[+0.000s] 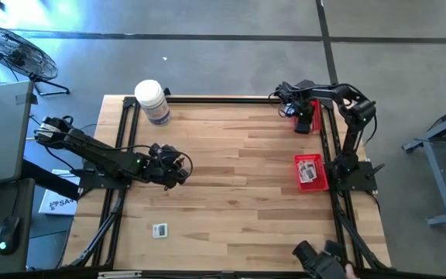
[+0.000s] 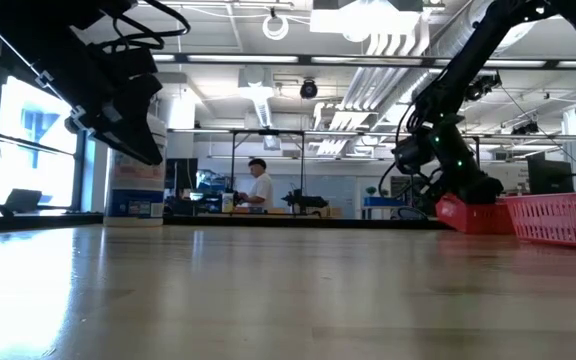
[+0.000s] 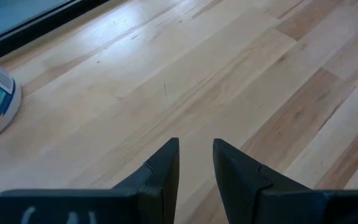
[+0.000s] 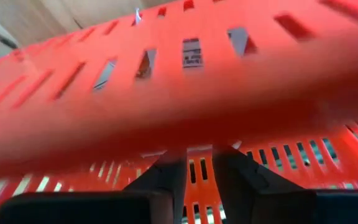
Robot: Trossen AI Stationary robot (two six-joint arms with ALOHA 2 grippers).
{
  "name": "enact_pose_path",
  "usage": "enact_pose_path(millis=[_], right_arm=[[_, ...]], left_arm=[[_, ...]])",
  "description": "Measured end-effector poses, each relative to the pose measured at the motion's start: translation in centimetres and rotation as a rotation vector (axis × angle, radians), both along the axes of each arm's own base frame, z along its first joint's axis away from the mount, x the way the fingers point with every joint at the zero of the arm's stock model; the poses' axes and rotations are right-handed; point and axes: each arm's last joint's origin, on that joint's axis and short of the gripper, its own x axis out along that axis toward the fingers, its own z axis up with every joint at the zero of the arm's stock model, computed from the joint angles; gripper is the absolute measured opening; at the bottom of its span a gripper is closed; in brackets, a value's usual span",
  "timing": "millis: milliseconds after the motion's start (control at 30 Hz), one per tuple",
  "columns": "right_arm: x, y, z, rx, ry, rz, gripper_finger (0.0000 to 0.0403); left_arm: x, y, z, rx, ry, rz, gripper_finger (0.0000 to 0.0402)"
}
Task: Pick & Place First Aid Supplies
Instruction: Adjust the ointment pack in the top basket, then put the towelette pack into the bottom basket
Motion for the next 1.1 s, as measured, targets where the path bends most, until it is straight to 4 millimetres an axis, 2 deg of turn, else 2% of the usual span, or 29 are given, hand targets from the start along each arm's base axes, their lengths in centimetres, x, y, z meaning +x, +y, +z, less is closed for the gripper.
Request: enact_pose_path(millis=[133, 433, 533, 700, 800, 933, 1100], right_arm=[[0.3, 0.5, 1.2, -0.06, 0.045, 0.018, 0.0072], [0.1, 1.6, 3.2, -0.063, 0.026, 0.004, 0.0072], [0.2, 2.7, 4.8, -0.084, 0.023, 0.002, 0.0072], [1.5, 5.8, 8.4, -0.196, -0.072, 0.045, 0.0072], [2.6, 8.1, 10.6, -0.271, -0.203, 0.09, 0.0072], [4.3, 11.0, 12.8, -0.317, -0.54, 0.154, 0.0071], [6.5, 14.2, 13.0, -0.305, -1.008, 0.321, 0.0071]], left_arm=[[0.0, 0.0, 0.0, 0.001, -0.001, 0.0, 0.0096], [0.0, 0.0, 0.0, -0.005, 0.0, -0.003, 0.0096], [0.2, -0.1, 0.4, -0.033, -0.001, -0.018, 0.0096], [1.5, -1.4, 2.9, -0.112, -0.029, -0.16, 0.0096], [1.8, -2.8, 4.1, -0.163, -0.019, -0.302, 0.0096], [1.2, -5.4, 4.4, -0.363, 0.015, -0.492, 0.0096], [-0.6, -9.6, 3.6, -0.75, 0.11, -0.52, 0.0096]])
